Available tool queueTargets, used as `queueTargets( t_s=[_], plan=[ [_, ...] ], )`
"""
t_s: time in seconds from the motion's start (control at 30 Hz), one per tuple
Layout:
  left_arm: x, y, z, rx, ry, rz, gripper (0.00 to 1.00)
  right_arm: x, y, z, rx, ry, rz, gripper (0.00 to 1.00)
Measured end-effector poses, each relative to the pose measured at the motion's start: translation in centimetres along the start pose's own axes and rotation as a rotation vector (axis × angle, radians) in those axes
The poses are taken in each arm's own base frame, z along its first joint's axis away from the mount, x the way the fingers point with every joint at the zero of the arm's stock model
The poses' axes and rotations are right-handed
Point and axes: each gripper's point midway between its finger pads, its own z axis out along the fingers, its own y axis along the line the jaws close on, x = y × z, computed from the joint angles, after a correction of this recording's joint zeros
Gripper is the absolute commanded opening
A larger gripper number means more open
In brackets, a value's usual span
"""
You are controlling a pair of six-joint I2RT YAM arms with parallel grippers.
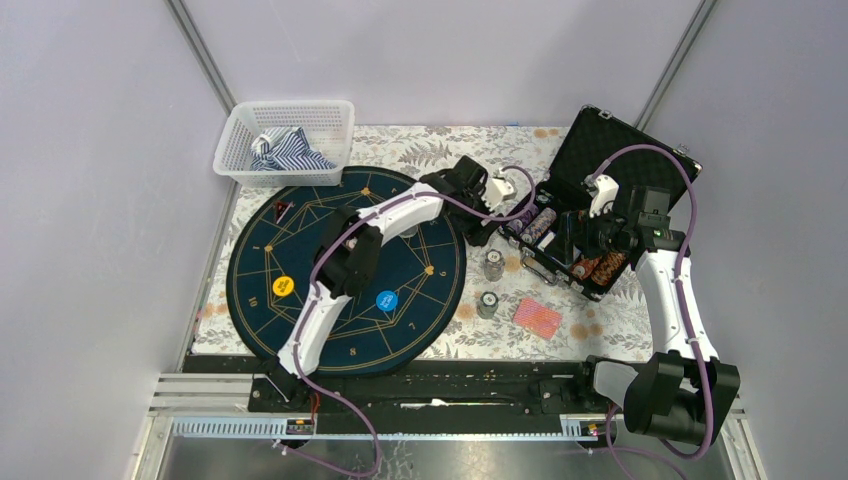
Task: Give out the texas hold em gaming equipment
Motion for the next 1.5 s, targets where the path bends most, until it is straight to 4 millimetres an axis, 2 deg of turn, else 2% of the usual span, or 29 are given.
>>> queueTargets(
  t_s=[0.2,0.3,0.43,0.6,0.77,0.9,1.0,1.07,1.1,1.17,1.27,1.5],
  plan=[
    [1.2,-0.8,1.9,0.008,0.039,0.005,0.57,0.0,0.0,0.0,0.000,0.000,0.000,1.00],
    [1.2,-0.9,1.9,0.002,0.043,0.006,0.46,0.0,0.0,0.0,0.000,0.000,0.000,1.00],
    [1.3,-0.7,1.9,-0.005,0.045,0.005,0.37,0.1,0.0,0.0,0.000,0.001,0.001,1.00],
    [1.3,-0.5,1.3,-0.009,0.048,-0.018,0.36,0.1,0.0,0.0,-0.001,0.003,0.002,1.00],
    [-0.1,1.2,-1.8,-0.042,0.013,-0.048,0.36,0.2,0.1,0.0,-0.004,0.003,0.000,1.00],
    [-1.9,4.8,-7.3,-0.121,-0.069,-0.081,0.36,0.6,0.2,0.0,-0.009,0.019,0.002,1.00],
    [-1.6,7.9,-9.8,-0.176,-0.104,-0.121,0.36,0.8,0.4,-0.1,-0.015,0.028,0.007,1.00],
    [-1.0,9.8,-10.7,-0.207,-0.117,-0.151,0.36,0.9,0.6,-0.1,-0.026,0.029,0.012,1.00],
    [-0.3,10.8,-11.0,-0.223,-0.113,-0.172,0.36,0.9,0.8,-0.1,-0.034,0.028,0.014,1.00],
    [1.0,11.4,-10.7,-0.231,-0.092,-0.195,0.36,0.9,0.9,-0.1,-0.039,0.026,0.014,1.00],
    [2.3,11.2,-9.6,-0.223,-0.058,-0.212,0.36,0.9,0.9,-0.1,-0.039,0.026,0.013,1.00],
    [3.9,11.4,-7.5,-0.228,-0.015,-0.231,0.38,0.8,0.9,-0.1,-0.039,0.024,0.012,1.00]
  ],
)
